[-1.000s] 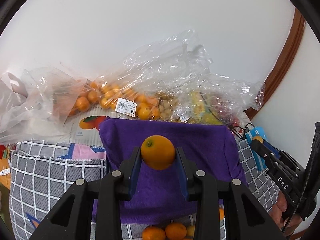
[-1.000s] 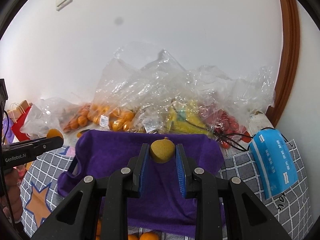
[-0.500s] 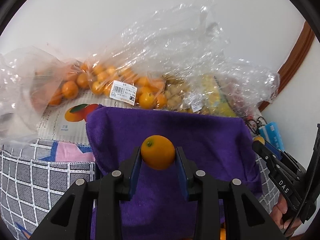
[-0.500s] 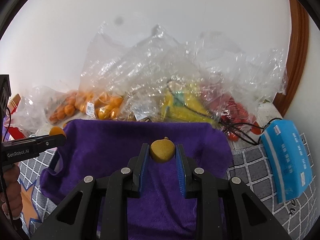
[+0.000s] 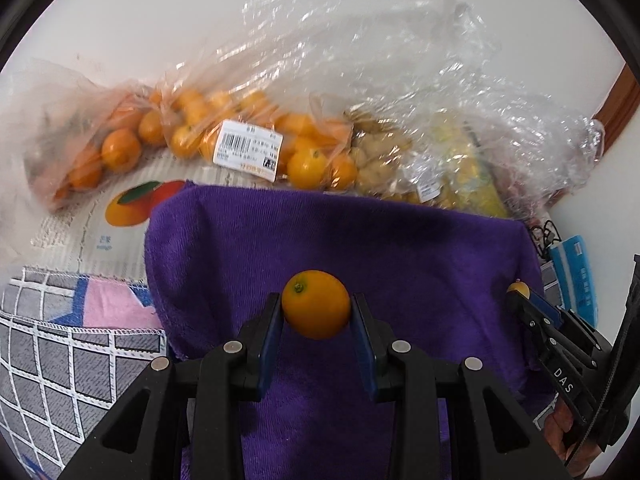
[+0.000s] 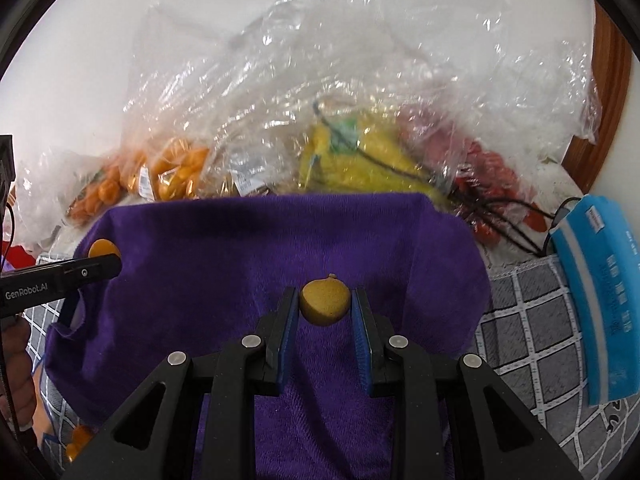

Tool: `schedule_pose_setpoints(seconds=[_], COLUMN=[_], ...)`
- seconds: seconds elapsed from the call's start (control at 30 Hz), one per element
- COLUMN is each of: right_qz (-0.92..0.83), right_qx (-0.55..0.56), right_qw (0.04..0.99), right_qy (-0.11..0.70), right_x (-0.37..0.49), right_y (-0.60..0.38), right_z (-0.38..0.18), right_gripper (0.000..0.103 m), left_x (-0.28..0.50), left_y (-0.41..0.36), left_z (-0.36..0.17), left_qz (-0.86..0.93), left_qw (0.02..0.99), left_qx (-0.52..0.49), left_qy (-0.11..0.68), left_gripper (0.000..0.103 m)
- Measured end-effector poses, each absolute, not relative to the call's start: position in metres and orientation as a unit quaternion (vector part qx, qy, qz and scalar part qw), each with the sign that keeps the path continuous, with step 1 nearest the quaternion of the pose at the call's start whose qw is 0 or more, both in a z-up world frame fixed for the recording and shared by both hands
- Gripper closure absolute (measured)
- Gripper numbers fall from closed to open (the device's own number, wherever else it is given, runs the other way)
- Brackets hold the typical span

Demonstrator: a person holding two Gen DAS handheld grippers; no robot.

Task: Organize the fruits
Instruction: 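Open the right gripper onto the towel while the left gripper releases the orange there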

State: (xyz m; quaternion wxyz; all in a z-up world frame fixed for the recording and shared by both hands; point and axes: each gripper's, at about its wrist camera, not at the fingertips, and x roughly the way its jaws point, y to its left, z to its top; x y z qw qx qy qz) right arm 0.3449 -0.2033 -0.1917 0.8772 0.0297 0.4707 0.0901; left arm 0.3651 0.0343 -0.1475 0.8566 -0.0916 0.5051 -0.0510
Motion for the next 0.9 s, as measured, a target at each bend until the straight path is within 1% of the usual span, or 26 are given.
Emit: schedule_pose_setpoints(seconds=[0.33, 0.4, 0.47, 0.53, 0.6, 0.63, 0.67, 0.7, 0.73, 0.77, 0.8, 0.9], right_qz=[0.099, 0.099, 0.102, 0.100, 0.101, 0.100, 0.099, 0.097, 0.095, 0.094, 0.091, 0.089], right_qx=[0.024, 0.022, 0.022, 0.022, 0.023, 0.024, 0.025, 0.027, 0.029, 0.031, 0.034, 0.044], right_qw=[0.866, 0.866, 0.866, 0.869, 0.872, 0.874, 0.877, 0.880, 0.882, 0.882, 0.882, 0.887], right_qy=[0.489, 0.490, 0.489, 0.484, 0.479, 0.474, 0.470, 0.464, 0.460, 0.460, 0.461, 0.451], right_x=[0.348, 0.349, 0.349, 0.348, 0.346, 0.344, 0.343, 0.340, 0.339, 0.337, 0.336, 0.325], right_y=[-0.197, -0.194, -0.194, -0.192, -0.191, -0.191, -0.193, -0.193, -0.194, -0.194, -0.194, -0.195], right_z=[-0.202, -0.203, -0.202, -0.199, -0.192, -0.187, -0.183, -0.177, -0.172, -0.168, -0.164, -0.152], right_gripper=[0.076, 0.074, 0.069, 0.068, 0.063, 0.057, 0.051, 0.049, 0.045, 0.038, 0.036, 0.036], left_x=[0.369, 0.370, 0.373, 0.373, 0.373, 0.373, 0.371, 0.369, 0.370, 0.366, 0.362, 0.349], left_y=[0.033, 0.032, 0.028, 0.026, 0.025, 0.024, 0.025, 0.025, 0.025, 0.023, 0.022, 0.017], left_z=[-0.159, -0.161, -0.164, -0.165, -0.165, -0.164, -0.161, -0.159, -0.155, -0.149, -0.143, -0.126], left_qz=[-0.047, -0.047, -0.048, -0.047, -0.045, -0.044, -0.044, -0.043, -0.042, -0.040, -0.039, -0.037], left_qw=[0.847, 0.843, 0.840, 0.840, 0.839, 0.839, 0.839, 0.840, 0.842, 0.844, 0.849, 0.860], left_qx=[-0.091, -0.090, -0.088, -0.086, -0.085, -0.085, -0.086, -0.086, -0.085, -0.082, -0.078, -0.070], left_qy=[0.522, 0.528, 0.533, 0.534, 0.536, 0.536, 0.536, 0.534, 0.532, 0.528, 0.521, 0.504], left_gripper=[0.071, 0.071, 0.071, 0.071, 0.071, 0.070, 0.069, 0.064, 0.056, 0.051, 0.047, 0.047])
